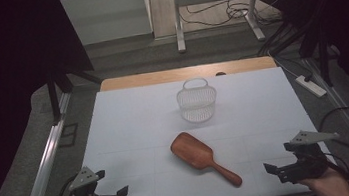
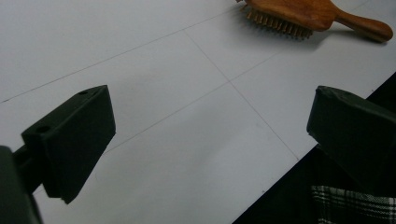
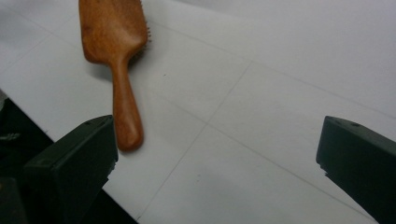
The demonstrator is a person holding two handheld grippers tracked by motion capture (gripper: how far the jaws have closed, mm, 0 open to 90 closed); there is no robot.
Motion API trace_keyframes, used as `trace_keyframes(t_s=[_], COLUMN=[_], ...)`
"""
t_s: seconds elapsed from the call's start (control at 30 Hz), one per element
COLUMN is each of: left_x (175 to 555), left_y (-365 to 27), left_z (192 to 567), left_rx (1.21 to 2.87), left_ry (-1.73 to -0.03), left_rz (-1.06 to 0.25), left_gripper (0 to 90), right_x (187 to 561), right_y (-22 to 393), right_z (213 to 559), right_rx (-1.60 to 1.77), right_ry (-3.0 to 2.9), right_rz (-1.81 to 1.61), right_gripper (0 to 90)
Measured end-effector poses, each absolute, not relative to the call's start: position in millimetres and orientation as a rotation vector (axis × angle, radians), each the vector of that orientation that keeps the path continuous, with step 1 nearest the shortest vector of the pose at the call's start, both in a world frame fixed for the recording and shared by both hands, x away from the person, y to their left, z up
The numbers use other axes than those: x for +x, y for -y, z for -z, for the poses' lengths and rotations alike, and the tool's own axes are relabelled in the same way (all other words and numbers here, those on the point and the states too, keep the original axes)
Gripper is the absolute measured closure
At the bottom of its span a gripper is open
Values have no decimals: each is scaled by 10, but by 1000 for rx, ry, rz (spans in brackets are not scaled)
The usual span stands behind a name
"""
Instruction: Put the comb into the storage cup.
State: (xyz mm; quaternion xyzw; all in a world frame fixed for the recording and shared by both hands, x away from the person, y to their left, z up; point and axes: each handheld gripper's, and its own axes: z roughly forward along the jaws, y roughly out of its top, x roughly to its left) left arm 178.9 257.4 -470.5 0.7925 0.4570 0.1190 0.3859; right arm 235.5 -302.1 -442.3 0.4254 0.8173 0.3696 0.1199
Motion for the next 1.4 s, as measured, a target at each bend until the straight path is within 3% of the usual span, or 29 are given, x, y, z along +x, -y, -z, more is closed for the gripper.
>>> trace_keyframes(t_s=[1.4], left_x=[1805], left_y=[-2580], left_z=[4712], left_rx=[2025], left_ry=[-1167], left_rz=[-280], left_gripper=[20], right_x=[2645], right_y=[2413], right_z=[4413], right_rx=[1093], right_ry=[-2566], right_rz=[-1045], right_gripper=[0])
